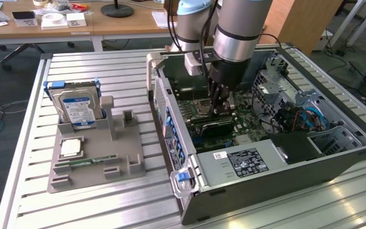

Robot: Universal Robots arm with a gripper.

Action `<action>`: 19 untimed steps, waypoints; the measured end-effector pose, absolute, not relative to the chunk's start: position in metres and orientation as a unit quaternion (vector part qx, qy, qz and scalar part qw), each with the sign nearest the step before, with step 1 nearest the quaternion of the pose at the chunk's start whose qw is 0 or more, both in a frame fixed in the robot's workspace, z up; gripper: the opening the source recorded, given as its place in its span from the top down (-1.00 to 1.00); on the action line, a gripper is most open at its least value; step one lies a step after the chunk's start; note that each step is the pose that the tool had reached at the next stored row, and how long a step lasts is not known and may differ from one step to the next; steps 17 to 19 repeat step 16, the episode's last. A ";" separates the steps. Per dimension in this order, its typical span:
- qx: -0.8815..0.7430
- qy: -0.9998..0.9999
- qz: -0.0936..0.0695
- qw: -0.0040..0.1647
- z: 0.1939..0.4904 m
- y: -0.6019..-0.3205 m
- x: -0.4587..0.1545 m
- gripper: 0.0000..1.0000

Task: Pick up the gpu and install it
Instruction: 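Press down on the gpu until it lock into place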

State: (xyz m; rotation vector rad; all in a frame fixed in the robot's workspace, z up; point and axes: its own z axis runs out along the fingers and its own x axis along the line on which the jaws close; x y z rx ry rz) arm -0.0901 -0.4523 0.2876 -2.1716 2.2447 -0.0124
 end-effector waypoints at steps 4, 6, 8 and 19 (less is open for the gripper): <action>-0.695 0.719 -0.004 0.009 0.296 -0.452 -0.090 0.79; -0.695 0.719 -0.004 0.009 0.301 -0.452 -0.090 0.79; -0.695 0.719 -0.004 0.009 0.305 -0.452 -0.090 0.79; -0.695 0.719 -0.004 0.009 0.306 -0.452 -0.090 0.79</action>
